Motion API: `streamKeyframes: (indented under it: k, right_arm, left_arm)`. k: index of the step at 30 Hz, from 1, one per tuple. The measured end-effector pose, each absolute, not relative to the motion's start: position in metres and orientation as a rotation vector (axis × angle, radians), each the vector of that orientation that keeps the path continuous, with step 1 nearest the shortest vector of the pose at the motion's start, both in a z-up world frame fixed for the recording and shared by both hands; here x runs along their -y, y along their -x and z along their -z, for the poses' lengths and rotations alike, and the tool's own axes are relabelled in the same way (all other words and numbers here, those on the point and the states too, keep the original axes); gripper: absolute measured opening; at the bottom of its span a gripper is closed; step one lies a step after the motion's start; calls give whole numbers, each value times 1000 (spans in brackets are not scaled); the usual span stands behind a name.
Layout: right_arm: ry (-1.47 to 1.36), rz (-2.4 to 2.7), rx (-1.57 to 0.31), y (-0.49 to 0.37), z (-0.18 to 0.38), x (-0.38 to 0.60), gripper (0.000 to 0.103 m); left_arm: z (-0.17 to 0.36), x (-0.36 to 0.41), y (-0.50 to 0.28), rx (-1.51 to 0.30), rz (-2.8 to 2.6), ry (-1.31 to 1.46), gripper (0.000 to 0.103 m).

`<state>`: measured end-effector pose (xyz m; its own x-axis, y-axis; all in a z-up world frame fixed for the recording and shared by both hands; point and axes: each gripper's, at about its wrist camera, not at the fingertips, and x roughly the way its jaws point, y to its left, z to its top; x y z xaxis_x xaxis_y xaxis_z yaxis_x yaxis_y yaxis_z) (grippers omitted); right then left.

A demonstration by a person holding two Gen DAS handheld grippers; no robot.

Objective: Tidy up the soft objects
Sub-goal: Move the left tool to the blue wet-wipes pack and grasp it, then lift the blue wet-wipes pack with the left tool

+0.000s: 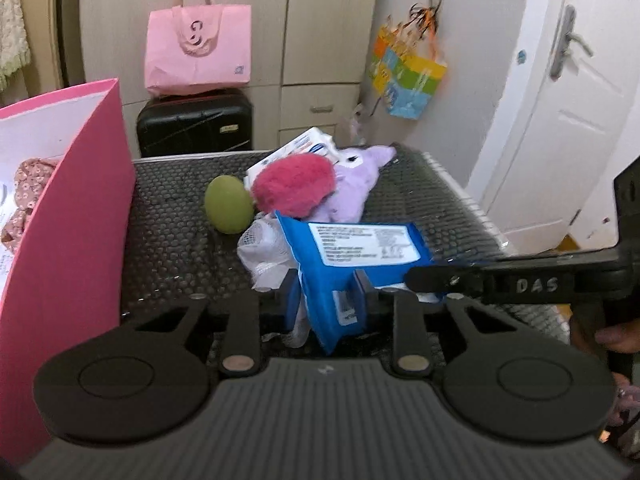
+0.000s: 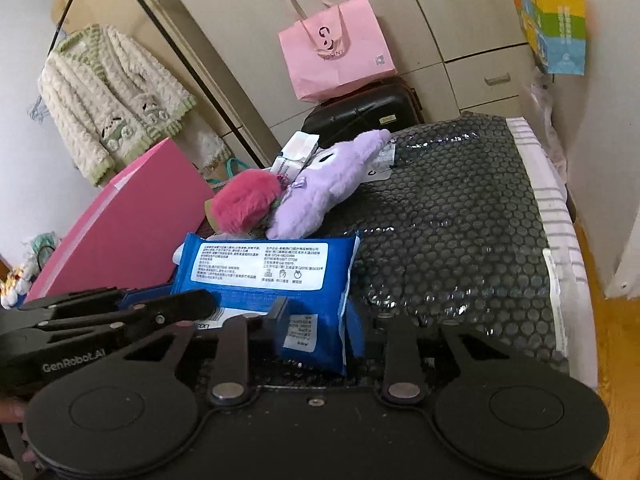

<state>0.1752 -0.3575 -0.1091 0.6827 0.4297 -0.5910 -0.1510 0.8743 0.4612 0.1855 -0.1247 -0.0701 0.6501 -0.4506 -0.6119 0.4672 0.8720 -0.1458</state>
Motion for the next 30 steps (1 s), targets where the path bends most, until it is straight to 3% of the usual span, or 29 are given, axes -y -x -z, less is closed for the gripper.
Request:
streamKeyframes:
  k: [7,17,20,24,30]
  right_arm:
    - [-345,-308,-709,-148,83,350,27]
    - [-366,-332,-736,-112,78,342,32]
    - [-387,-339,-727,-109,78,339,32]
    - [-388,-342,-689,-105,67,338,32]
    - [-381,-309,-715,-115,76,342,26]
  left_arm:
    - [60,120,-170,-655,574,-8,26]
    - [57,101,-153,-719,630,2,28]
    - [54,100,-151,-702,626,-18,31]
    - [48,99,-151,-684,684,-32,47]
    - [58,101,-162,-729,720,-29,52]
